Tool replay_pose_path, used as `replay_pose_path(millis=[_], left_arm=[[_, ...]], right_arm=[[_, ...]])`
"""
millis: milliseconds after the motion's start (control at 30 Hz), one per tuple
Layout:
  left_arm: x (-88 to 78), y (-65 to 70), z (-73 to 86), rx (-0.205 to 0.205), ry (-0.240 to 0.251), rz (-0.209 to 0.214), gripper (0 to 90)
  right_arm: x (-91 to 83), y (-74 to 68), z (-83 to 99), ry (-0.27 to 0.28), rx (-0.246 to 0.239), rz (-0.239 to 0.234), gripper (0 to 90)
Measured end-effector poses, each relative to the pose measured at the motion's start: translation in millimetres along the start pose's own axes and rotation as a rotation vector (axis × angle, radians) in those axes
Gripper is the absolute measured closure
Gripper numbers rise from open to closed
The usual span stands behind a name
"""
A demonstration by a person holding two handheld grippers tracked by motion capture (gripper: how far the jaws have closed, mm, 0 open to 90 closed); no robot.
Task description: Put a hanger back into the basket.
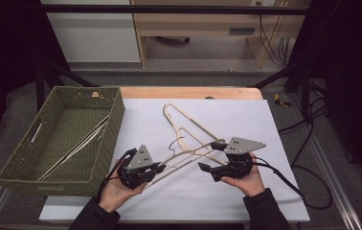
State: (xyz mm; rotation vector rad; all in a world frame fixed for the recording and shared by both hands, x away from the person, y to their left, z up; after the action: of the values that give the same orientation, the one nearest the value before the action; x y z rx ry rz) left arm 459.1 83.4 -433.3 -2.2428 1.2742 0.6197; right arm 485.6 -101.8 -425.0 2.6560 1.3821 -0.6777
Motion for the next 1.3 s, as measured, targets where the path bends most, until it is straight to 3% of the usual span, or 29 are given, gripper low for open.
replay_pose_path(millis=[233, 400, 667, 867, 1067, 1300], left_arm=[[-13.7, -7.5, -6.1, -0.022, 0.040, -0.036, 86.3], [-30.7, -12.2, -15.0, -0.016, 0.076, -0.064, 86.3], [-64.1, -24.1, -31.8, 0.002, 0.135, -0.105, 86.2], [-88.4, -38.1, -45.5, 0.016, 0.142, -0.139, 86.3], [-117.5, -62.0, -55.7, 0.047, 0.143, -0.176, 86.3], [-151.3, -94.4, -56.0, 0.028, 0.162, -0.235, 86.2]], right_arm=[[-17.2, 19.0, 1.4, 0.048, 0.070, 0.044, 16.3], [-26.0, 30.9, 6.3, 0.062, 0.107, 0.083, 13.2], [-32.4, 40.2, 11.7, 0.072, 0.131, 0.122, 10.4], [-36.2, 43.5, 14.4, 0.073, 0.143, 0.137, 9.2], [-36.9, 44.6, 14.9, 0.075, 0.148, 0.150, 8.3], [-38.2, 44.9, 14.4, 0.081, 0.149, 0.150, 7.8]])
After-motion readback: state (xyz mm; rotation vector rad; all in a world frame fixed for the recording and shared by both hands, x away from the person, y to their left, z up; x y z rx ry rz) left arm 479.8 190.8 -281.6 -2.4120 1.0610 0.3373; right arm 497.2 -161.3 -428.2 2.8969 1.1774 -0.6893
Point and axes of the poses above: each handheld gripper's, and its own axes: x roughly forward along the jaws, z roughly out of its underside, y roughly to its right, the point moved 9 cm from there along x, roughly forward along the jaws, and after that the axes turned 8 degrees about x, right-handed, at the moved point
